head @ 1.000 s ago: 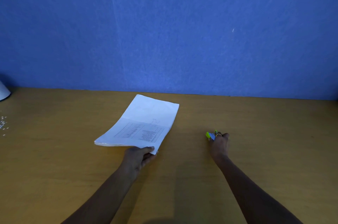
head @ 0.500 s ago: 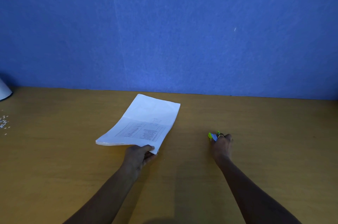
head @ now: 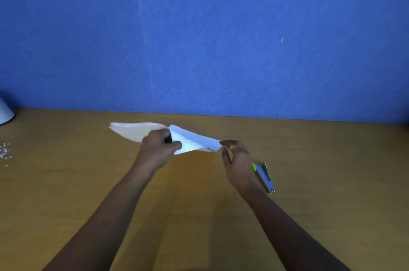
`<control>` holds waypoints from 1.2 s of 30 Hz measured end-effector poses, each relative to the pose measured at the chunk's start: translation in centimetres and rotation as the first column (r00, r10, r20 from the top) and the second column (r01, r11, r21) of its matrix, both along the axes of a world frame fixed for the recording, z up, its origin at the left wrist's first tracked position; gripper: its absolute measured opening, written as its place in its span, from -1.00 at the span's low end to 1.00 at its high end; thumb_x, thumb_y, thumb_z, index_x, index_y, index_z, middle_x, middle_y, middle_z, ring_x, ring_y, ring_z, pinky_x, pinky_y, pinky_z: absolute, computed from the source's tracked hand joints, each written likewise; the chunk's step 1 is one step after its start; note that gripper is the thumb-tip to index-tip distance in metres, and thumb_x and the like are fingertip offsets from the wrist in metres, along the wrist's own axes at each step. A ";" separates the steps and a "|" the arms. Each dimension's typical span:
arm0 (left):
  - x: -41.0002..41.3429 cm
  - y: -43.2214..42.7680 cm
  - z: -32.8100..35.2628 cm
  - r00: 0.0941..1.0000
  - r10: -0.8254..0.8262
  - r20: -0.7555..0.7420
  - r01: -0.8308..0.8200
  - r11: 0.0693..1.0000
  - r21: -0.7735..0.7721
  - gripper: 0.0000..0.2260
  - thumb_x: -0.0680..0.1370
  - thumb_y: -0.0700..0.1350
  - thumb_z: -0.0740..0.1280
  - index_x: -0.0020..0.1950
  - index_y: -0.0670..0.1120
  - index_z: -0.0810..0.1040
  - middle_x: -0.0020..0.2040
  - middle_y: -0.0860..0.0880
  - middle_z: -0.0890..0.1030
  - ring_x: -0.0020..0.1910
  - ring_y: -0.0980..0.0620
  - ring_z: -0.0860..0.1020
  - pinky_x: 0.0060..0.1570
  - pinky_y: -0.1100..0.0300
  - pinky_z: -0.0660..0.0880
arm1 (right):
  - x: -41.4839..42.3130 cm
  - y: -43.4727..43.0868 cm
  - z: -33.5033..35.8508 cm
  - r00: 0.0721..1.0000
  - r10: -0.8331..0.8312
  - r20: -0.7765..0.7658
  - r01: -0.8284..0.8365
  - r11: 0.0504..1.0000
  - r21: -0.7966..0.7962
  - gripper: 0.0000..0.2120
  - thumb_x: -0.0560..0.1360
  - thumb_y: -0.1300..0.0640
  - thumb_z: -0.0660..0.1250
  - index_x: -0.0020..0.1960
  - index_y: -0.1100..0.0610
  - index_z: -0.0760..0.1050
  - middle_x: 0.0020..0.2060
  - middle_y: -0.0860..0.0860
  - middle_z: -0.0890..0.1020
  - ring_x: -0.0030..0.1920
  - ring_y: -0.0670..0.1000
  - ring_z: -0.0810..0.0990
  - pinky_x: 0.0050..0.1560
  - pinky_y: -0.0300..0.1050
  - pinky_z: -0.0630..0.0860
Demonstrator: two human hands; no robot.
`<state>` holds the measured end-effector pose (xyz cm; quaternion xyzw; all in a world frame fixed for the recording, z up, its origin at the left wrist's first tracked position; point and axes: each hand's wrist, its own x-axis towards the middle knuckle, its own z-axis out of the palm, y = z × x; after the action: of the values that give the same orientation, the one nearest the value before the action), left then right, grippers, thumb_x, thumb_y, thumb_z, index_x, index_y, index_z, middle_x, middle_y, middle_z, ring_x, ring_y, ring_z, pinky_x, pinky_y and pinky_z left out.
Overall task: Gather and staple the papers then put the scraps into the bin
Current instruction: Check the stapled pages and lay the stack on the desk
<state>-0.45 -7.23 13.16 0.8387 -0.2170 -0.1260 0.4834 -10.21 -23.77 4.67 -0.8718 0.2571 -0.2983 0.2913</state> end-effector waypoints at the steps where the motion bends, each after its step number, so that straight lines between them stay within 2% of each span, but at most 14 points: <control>1: 0.0 0.0 1.1 0.996 -0.026 0.087 0.023 0.999 0.043 -0.65 0.37 -0.24 0.37 -0.46 -0.10 0.21 -0.51 -0.02 0.29 -0.41 -0.04 0.32 -0.31 0.16 0.31 | 0.3 0.9 1.1 0.998 0.055 0.041 -0.055 0.998 0.017 -0.76 0.55 0.21 0.19 0.12 0.21 0.57 0.10 0.07 0.61 0.13 0.03 0.55 0.09 -0.29 0.36; 3: -0.2 0.3 3.1 0.969 -0.068 0.237 0.044 0.993 0.106 -0.67 0.41 -0.27 0.34 -0.43 -0.11 0.22 -0.46 -0.04 0.28 -0.45 0.02 0.25 -0.41 0.17 0.19 | 0.6 2.5 3.2 0.983 0.134 0.125 -0.138 0.990 0.024 -0.77 0.55 0.21 0.19 0.08 0.18 0.60 0.05 0.05 0.63 0.05 -0.02 0.58 0.01 -0.32 0.37; 5: -0.5 0.5 5.0 0.941 -0.088 0.326 0.046 0.990 0.135 -0.73 0.43 -0.25 0.33 -0.39 -0.14 0.28 -0.45 -0.04 0.32 -0.45 0.04 0.26 -0.42 0.18 0.17 | 0.8 3.7 5.1 0.961 0.179 0.211 -0.190 0.981 0.031 -0.79 0.54 0.22 0.21 0.05 0.16 0.61 0.01 0.03 0.65 -0.02 -0.07 0.59 -0.07 -0.30 0.43; 9: -1.4 1.0 7.5 0.881 -0.123 0.457 0.050 0.984 0.169 -0.87 0.46 -0.21 0.30 -0.20 -0.28 0.48 -0.27 -0.24 0.56 -0.27 -0.15 0.50 -0.30 0.08 0.37 | 0.8 5.0 8.3 0.916 0.244 0.319 -0.268 0.963 0.031 -0.82 0.53 0.24 0.25 0.05 0.15 0.61 -0.06 -0.06 0.63 -0.09 -0.29 0.53 -0.19 -0.52 0.40; 11: -2.0 1.2 8.5 0.846 -0.159 0.508 0.079 0.981 0.176 -0.86 0.49 -0.20 0.28 -0.16 -0.29 0.48 -0.25 -0.26 0.54 -0.21 -0.21 0.49 -0.22 0.00 0.40 | 0.6 5.4 9.7 0.891 0.284 0.353 -0.319 0.947 0.043 -0.81 0.53 0.21 0.27 0.09 0.14 0.59 -0.07 -0.14 0.56 -0.13 -0.38 0.52 -0.20 -0.54 0.41; 14: -2.9 1.3 9.6 0.778 -0.208 0.593 0.083 0.969 0.231 -0.90 0.55 -0.19 0.22 -0.14 -0.19 0.40 -0.32 -0.08 0.42 -0.22 -0.13 0.37 -0.24 0.04 0.25 | 0.2 5.8 11.5 0.869 0.333 0.366 -0.365 0.931 0.020 -0.77 0.53 0.18 0.28 0.17 0.08 0.54 0.01 -0.19 0.50 -0.09 -0.27 0.53 -0.21 -0.49 0.44; 16: -3.2 1.5 10.3 0.734 -0.191 0.652 0.046 0.972 0.232 -0.94 0.57 -0.18 0.19 -0.02 -0.12 0.44 -0.28 0.00 0.37 -0.17 -0.09 0.36 -0.24 0.12 0.16 | -0.1 6.0 12.5 0.867 0.349 0.354 -0.368 0.930 -0.015 -0.70 0.53 0.14 0.29 0.25 0.04 0.48 0.11 -0.21 0.47 -0.05 -0.23 0.51 -0.23 -0.44 0.46; 18: -3.4 1.6 10.7 0.698 -0.164 0.697 0.020 0.977 0.210 -0.87 0.57 -0.20 0.19 0.07 -0.14 0.48 -0.23 0.01 0.37 -0.15 -0.07 0.37 -0.24 0.15 0.14 | -0.5 6.1 13.4 0.863 0.360 0.353 -0.371 0.928 -0.039 -0.63 0.52 0.11 0.29 0.32 0.01 0.43 0.19 -0.23 0.43 -0.02 -0.23 0.50 -0.25 -0.47 0.43; 22: -3.4 1.5 11.2 0.677 -0.156 0.719 0.092 0.988 0.127 -0.89 0.55 -0.23 0.22 0.01 -0.12 0.52 -0.22 0.03 0.41 -0.20 -0.02 0.35 -0.20 0.16 0.21 | -1.2 6.1 14.9 0.875 0.345 0.339 -0.323 0.939 -0.121 -0.62 0.51 0.04 0.27 0.32 0.01 0.42 0.17 -0.28 0.41 0.10 -0.13 0.47 -0.12 -0.45 0.38; 25: -3.6 1.5 11.2 0.746 -0.156 0.648 0.199 0.980 0.007 -0.87 0.53 -0.22 0.27 -0.11 0.01 0.53 -0.24 0.05 0.53 -0.19 0.01 0.49 -0.17 0.16 0.40 | -1.8 5.9 15.7 0.895 0.301 0.328 -0.290 0.953 -0.083 -0.78 0.49 0.01 0.26 0.09 -0.02 0.55 -0.10 -0.33 0.51 -0.09 -0.21 0.44 -0.15 -0.44 0.34; 27: -3.8 1.6 11.2 0.860 -0.161 0.483 0.263 0.953 -0.149 -0.82 0.49 -0.19 0.36 -0.18 0.11 0.51 -0.29 0.08 0.58 -0.24 0.11 0.54 -0.20 0.26 0.44 | -2.2 5.8 16.1 0.890 0.260 0.373 -0.287 0.958 0.018 -0.92 0.45 -0.01 0.28 -0.10 -0.11 0.53 -0.24 -0.30 0.52 -0.18 -0.19 0.45 -0.21 -0.44 0.36; 29: -4.0 1.6 11.1 0.940 -0.177 0.291 0.272 0.903 -0.331 -0.85 0.41 -0.15 0.42 -0.16 0.10 0.54 -0.33 0.07 0.63 -0.28 0.08 0.56 -0.17 0.19 0.45 | -2.5 5.8 16.4 0.880 0.230 0.414 -0.302 0.946 0.117 -0.91 0.44 0.00 0.32 -0.21 -0.19 0.47 -0.28 -0.24 0.55 -0.25 -0.17 0.46 -0.25 -0.43 0.35; 32: -4.4 1.4 11.0 0.971 -0.212 0.106 0.237 0.833 -0.501 -0.81 0.44 -0.27 0.39 -0.09 0.02 0.54 -0.34 0.04 0.67 -0.30 0.09 0.60 -0.12 0.18 0.52 | -3.1 5.8 16.8 0.871 0.194 0.451 -0.333 0.908 0.253 -0.84 0.48 0.09 0.36 -0.24 -0.12 0.50 -0.31 -0.19 0.54 -0.30 -0.19 0.43 -0.30 -0.42 0.33; 36: -5.1 1.4 11.3 0.972 -0.228 0.045 0.212 0.788 -0.578 -0.79 0.45 -0.32 0.35 -0.05 -0.02 0.52 -0.35 0.03 0.68 -0.36 0.15 0.61 -0.24 0.34 0.55 | -3.6 6.0 17.2 0.871 0.170 0.461 -0.346 0.878 0.330 -0.87 0.48 0.12 0.35 -0.23 -0.04 0.53 -0.34 -0.18 0.53 -0.30 -0.20 0.41 -0.33 -0.43 0.34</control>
<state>-5.53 -5.81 24.45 0.6188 -0.3347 -0.1207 0.7003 -13.86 -17.74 21.91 -0.7352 0.1228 -0.3761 0.5505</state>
